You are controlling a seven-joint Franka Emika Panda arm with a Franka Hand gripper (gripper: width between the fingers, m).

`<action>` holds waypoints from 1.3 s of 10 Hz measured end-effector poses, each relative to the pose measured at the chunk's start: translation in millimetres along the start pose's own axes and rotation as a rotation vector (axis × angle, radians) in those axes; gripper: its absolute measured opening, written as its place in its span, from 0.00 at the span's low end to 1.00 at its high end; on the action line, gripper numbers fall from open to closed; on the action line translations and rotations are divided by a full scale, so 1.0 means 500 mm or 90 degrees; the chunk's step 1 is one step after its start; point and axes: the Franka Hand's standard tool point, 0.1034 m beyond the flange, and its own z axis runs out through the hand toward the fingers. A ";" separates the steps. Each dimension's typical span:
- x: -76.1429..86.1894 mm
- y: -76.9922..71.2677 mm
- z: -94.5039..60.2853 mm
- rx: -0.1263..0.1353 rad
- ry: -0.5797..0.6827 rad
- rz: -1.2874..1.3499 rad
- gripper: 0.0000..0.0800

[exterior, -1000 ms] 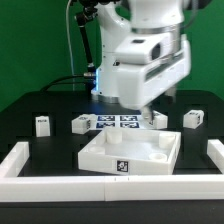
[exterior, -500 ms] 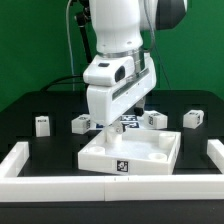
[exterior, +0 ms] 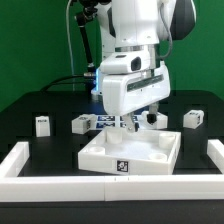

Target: Assemble square table

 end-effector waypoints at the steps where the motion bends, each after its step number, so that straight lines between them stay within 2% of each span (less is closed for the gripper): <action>1: -0.002 0.001 0.000 -0.001 0.000 0.002 0.81; 3: -0.002 -0.001 0.003 0.001 -0.001 0.002 0.81; 4: 0.018 -0.022 0.013 -0.009 -0.004 -0.073 0.81; 5: 0.033 -0.039 0.026 -0.006 -0.016 -0.130 0.81; 6: 0.048 -0.043 0.039 -0.007 -0.024 -0.161 0.81; 9: 0.042 -0.038 0.039 -0.009 -0.026 -0.157 0.81; 12: 0.042 -0.038 0.040 -0.009 -0.026 -0.156 0.26; 13: 0.042 -0.038 0.040 -0.009 -0.026 -0.156 0.26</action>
Offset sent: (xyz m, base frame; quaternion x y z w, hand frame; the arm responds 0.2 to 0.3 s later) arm -0.0077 -0.0028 -0.0162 -0.1186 -0.1057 -0.2192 0.9627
